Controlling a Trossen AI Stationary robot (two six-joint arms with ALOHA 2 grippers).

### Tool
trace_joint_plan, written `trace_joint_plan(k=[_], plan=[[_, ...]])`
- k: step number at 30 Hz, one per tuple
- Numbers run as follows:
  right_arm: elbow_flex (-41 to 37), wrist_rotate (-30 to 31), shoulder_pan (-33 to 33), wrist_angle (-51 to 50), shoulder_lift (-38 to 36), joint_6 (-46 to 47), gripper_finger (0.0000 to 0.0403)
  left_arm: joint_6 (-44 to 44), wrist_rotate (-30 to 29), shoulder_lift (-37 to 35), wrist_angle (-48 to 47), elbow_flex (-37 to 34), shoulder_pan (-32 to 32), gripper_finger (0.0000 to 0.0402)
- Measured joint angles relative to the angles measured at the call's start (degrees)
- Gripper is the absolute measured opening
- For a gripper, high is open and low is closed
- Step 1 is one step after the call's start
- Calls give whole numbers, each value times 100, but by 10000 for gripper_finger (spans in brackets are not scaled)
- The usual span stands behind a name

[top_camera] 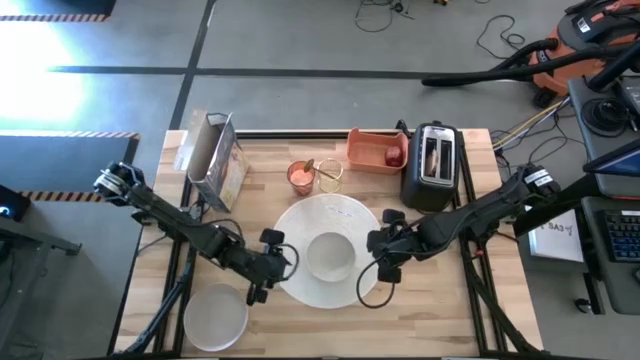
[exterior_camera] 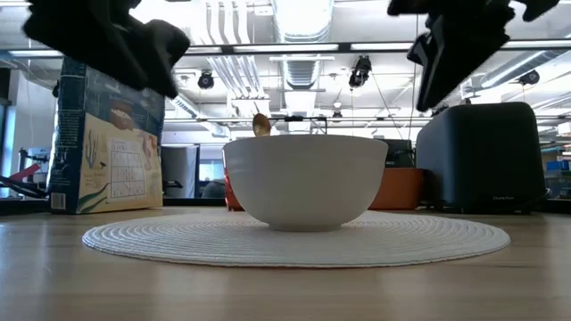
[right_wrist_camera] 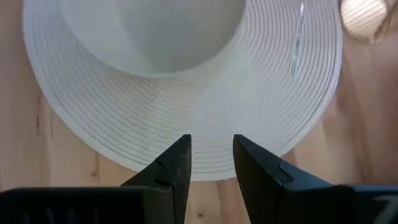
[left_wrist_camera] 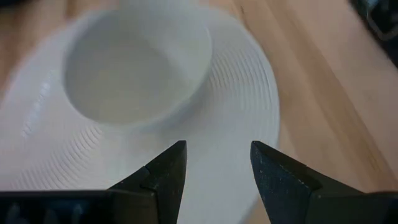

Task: Arrange a breakfast setting
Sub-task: Move the white bowl to the top right of the white placemat

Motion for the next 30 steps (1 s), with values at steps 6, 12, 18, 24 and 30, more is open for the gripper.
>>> trace_joint_plan(k=[6, 12, 18, 24, 30], plan=[[244, 65, -11, 249, -9, -1081, 109, 360, -296, -170, 900, -416, 11, 164], [353, 44, -13, 430, -9, -1118, 109, 317, -1411, -173, 910, -518, 28, 164], [379, 75, -97, 546, -9, -1067, 109, 120, -2271, -186, 1104, -524, 31, 164], [379, -344, -225, 707, -9, -721, 109, -587, -2259, -149, 1250, -311, 33, 164], [352, -880, -236, 880, -9, -951, 128, -634, -1784, -16, 1214, 2, 24, 164]])
